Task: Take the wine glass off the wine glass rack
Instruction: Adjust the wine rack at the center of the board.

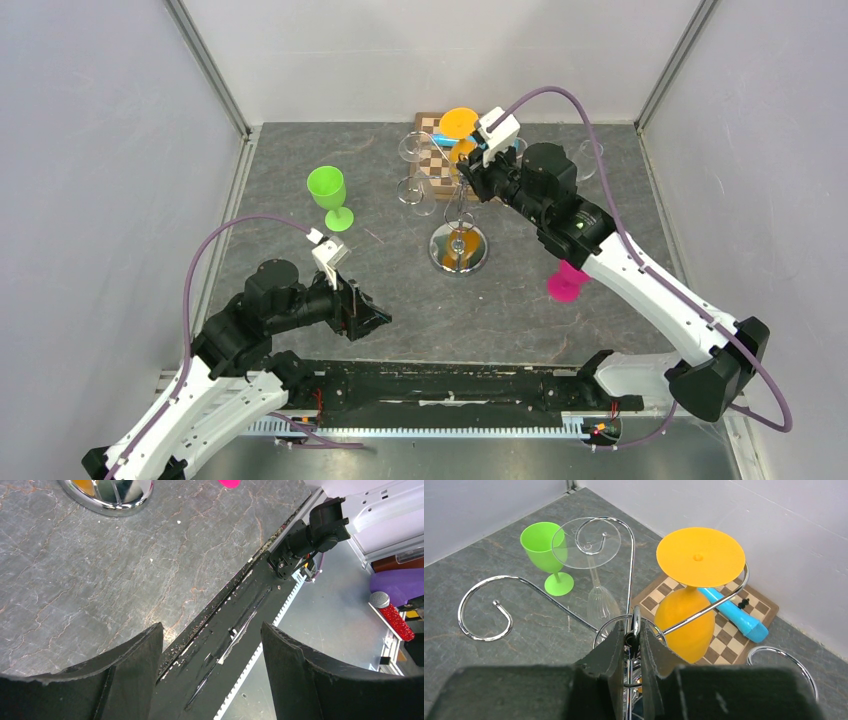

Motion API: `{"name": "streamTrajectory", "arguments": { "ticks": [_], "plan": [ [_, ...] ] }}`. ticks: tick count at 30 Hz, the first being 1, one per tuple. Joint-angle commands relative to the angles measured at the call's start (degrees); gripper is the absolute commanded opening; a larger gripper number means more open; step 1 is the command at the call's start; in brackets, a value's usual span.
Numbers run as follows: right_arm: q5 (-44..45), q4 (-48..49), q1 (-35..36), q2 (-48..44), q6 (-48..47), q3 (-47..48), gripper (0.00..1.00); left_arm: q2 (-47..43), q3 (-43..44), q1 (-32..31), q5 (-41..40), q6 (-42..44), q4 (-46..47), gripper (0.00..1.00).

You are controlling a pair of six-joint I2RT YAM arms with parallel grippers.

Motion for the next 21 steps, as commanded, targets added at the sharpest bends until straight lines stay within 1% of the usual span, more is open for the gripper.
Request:
{"name": "streamTrajectory", "arguments": {
  "ticks": [1, 6, 11, 16, 21],
  "plan": [
    [-7.6, 4.3, 0.1, -2.6, -4.3, 1.4, 0.0, -0.1, 0.1, 0.2, -0.8, -1.5, 1.4, 0.78],
    [-13.4, 3.7, -1.8, -1.9, -4.7, 3.7, 0.0, -0.4, 0.4, 0.2, -0.6, -1.3, 1.4, 0.78],
    [-19.7, 3.7, -4.8, -1.1, -4.5, 5.9, 0.0, -1.0, 1.8, 0.2, -2.0, -0.7, 0.8, 0.77],
    [-28.5, 5.9, -8.7, 0.3, -4.1, 7.2, 0.0, -0.8, 4.3, 0.2, -3.0, -0.3, -0.3, 0.78],
    [-36.6, 6.5, -11.9, 3.6, -3.0, 10.6, 0.0, 0.3, 6.7, 0.2, -2.7, -0.7, -0.2, 0.77]
  ]
}}
